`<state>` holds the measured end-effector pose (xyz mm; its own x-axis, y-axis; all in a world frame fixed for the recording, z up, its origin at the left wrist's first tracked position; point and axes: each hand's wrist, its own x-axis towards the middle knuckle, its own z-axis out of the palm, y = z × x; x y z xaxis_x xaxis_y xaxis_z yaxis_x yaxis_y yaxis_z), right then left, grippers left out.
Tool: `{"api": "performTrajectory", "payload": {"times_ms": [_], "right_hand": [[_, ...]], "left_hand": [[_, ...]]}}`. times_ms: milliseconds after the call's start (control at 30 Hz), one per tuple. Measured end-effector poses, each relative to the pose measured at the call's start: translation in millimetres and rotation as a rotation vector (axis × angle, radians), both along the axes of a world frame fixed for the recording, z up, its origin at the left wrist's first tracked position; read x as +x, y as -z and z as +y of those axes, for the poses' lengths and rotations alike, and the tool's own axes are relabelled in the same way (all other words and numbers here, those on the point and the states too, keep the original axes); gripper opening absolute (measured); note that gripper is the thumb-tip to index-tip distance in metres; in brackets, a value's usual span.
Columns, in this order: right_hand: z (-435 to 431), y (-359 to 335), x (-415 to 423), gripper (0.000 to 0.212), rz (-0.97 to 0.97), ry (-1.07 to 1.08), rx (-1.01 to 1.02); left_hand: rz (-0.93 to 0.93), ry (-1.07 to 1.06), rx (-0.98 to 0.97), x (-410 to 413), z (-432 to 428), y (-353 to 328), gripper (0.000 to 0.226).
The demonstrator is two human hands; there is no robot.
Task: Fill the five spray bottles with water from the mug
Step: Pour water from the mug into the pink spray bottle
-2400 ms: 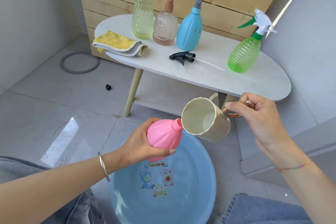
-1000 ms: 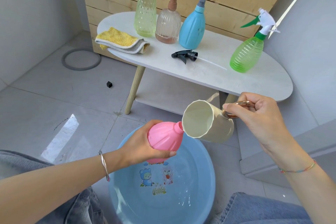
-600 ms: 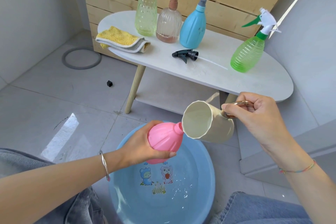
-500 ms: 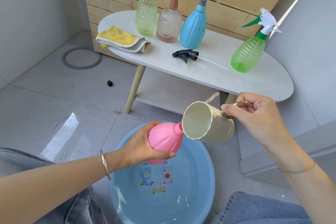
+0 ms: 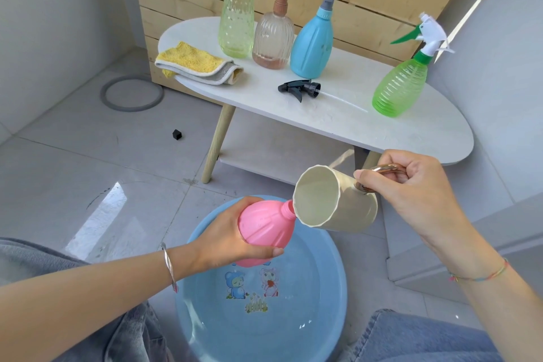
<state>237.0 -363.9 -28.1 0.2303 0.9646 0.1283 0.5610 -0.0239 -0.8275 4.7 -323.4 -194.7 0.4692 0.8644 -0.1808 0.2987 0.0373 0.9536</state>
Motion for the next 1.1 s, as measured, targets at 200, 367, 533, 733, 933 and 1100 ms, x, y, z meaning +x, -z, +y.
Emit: {"api": "performTrajectory", "payload": {"times_ms": [200,367,533,733,933,1100], "right_hand": [[-0.2,-1.1,-1.9,0.038,-0.033,0.001,0.01],[-0.5,-0.9,-2.0,0.035,-0.061,0.001,0.021],[-0.2,-0.3,-2.3,0.039,-0.061,-0.001,0.03],[-0.6,0.1,-2.5,0.036,-0.095,-0.009,0.041],[-1.2,-1.0,-4.0,0.038,-0.126,-0.02,0.061],[-0.7,-0.5,-4.3,0.039,-0.158,-0.029,0.085]], "left_hand": [[0.004,-0.001,0.008,0.3,-0.4,0.8,0.089],[0.003,0.0,0.012,0.5,-0.6,1.2,0.088],[-0.011,-0.003,0.012,0.8,-0.6,1.9,0.087],[-0.016,0.01,0.012,1.1,-1.3,1.7,0.087],[-0.009,0.02,0.012,0.9,-1.6,1.4,0.088],[-0.008,0.012,0.013,1.0,-1.2,1.3,0.087]]}}
